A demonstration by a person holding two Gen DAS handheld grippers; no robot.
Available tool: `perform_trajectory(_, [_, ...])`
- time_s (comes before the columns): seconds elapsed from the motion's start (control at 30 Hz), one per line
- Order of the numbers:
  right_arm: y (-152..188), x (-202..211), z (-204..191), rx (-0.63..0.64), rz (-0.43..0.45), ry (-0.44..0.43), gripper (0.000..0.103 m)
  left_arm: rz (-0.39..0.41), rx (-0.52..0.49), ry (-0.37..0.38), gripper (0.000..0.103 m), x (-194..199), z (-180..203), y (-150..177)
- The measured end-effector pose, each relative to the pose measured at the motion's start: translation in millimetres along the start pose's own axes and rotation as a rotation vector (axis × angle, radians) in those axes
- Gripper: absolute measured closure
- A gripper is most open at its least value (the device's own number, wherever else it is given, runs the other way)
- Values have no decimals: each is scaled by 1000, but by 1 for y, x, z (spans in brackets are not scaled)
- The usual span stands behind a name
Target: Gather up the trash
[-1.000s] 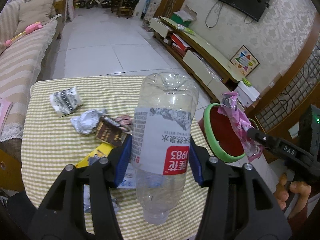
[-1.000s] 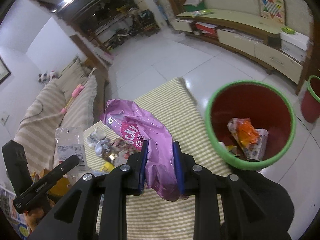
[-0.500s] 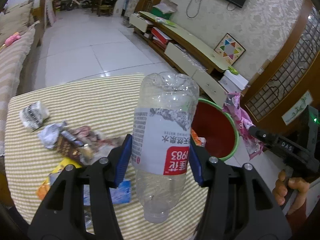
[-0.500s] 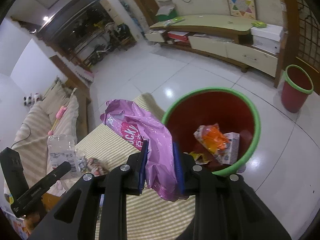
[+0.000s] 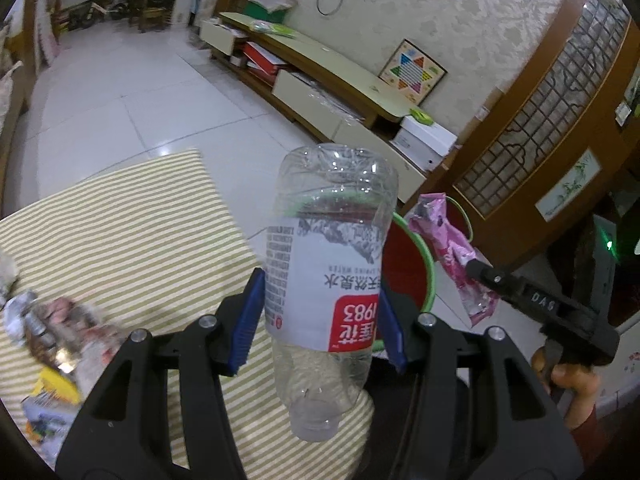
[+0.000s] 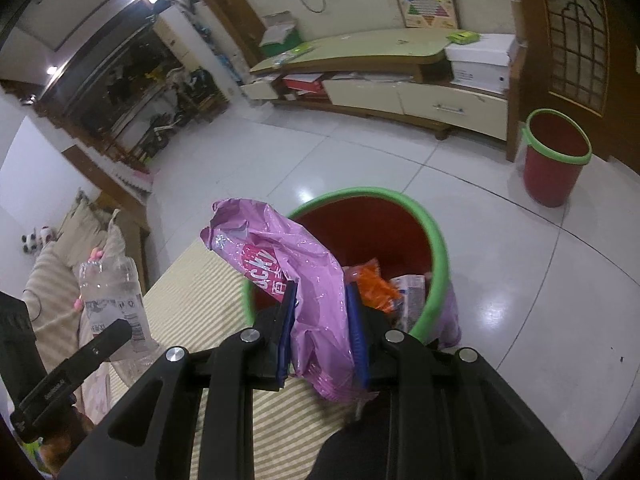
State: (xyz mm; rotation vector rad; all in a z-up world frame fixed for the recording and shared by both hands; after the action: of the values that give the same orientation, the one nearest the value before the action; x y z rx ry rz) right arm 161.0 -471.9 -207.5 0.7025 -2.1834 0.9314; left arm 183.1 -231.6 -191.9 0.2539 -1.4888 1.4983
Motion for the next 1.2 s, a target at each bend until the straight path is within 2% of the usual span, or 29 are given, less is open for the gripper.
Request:
perform_trajectory(0.2, [-23,-6,12,-21,33,9,79,-42,-46,45,53,-44,26,-23])
perform_trajectory(0.23, [-26,-8,14,-27,37,8,78,-55,-56,57,53,-52,31,-26])
perform_trajectory(0.27, [-29,-10,15,-37,39,6,71,-64,-59,66,51,-56,33,-26])
perform_trajectory(0.3, [-32,-11,17,-54,44,4,65,-73,-56,69,48,-62,35,-26])
perform_trajectory(0.33, [-34,-13,18,-72,45,-8,60,-73,-46,63,36,-66,34,-27])
perform_trajectory(0.37, [-35,-15,19,-83,42,-15,60,-67,-38,60,29,-66,33,-28])
perform_trajectory(0.5, [-38,-16,22,-84,42,-10,60,-57,-3,59,29,-61,25,-23])
perform_trajectory(0.6, [-35,-14,22,-83,39,-14,59,-58,-2,30,27,-49,13,-14])
perform_trajectory(0.7, [-32,-13,19,-76,30,-26,54,-50,24,17,26,-33,0,-6])
perform_trajectory(0.9, [-27,-10,-6,-22,15,-32,52,-45,74,-5,25,-1,-19,13])
perform_trajectory(0.97, [-21,-3,-20,18,24,-30,45,-30,75,-36,25,20,-28,24])
perform_trajectory(1.07, [-7,-1,-34,71,18,-16,40,-22,88,-86,21,43,-43,43])
perform_trajectory(1.2, [30,-9,-52,97,-52,-29,40,-39,137,-197,21,82,-84,85])
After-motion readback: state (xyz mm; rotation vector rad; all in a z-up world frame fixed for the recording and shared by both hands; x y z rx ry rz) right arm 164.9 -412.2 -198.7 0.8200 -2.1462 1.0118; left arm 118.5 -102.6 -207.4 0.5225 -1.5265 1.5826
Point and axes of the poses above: each gripper's, at about its wrist camera, not at the fingertips, and x roughly against the way its jaws point, z to its right, y to its underside, the point moved 10 cm from there along -x, roughly the way its jaws point, and after that the axes turned 12 degrees about -x, right-handed, at the moved point
